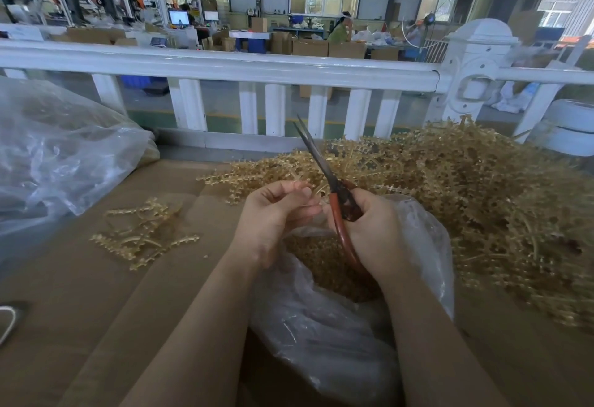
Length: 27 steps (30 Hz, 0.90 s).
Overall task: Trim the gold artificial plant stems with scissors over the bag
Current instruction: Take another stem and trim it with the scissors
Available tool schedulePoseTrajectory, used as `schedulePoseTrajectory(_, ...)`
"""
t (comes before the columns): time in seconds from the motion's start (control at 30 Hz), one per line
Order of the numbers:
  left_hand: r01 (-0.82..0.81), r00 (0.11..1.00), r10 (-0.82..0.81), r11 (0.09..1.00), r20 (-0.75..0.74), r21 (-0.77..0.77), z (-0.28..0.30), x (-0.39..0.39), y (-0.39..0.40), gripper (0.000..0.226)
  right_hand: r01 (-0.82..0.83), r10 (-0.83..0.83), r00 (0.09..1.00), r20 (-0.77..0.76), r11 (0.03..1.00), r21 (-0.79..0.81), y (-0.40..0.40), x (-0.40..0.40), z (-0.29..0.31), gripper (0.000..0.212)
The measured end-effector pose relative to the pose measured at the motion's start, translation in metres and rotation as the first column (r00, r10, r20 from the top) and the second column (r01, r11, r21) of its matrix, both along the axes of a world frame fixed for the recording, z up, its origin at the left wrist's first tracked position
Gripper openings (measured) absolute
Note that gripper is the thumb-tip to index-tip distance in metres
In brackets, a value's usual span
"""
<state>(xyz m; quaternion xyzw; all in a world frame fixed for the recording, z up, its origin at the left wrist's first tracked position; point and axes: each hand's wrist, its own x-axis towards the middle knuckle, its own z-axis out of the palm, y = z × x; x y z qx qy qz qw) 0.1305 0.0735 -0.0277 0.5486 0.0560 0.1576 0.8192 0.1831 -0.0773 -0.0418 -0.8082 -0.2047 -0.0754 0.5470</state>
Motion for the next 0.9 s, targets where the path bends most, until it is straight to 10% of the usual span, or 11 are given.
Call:
schedulePoseTrajectory(0.43, -0.101, 0.991, 0.099, 0.995, 0.094, 0.011, 0.0007, -0.0013, 0.0062, 0.037, 0.156, -0.012, 0.945, 0.326, 0.894, -0.421, -0.0067, -0.0052, 0.0034, 0.059)
schedulePoseTrajectory(0.9, -0.052, 0.996, 0.055, 0.998, 0.072, -0.044, 0.0009, -0.0021, 0.0068, 0.043, 0.211, -0.041, 0.921, 0.388, 0.889, -0.406, -0.0075, -0.0060, 0.0038, 0.056)
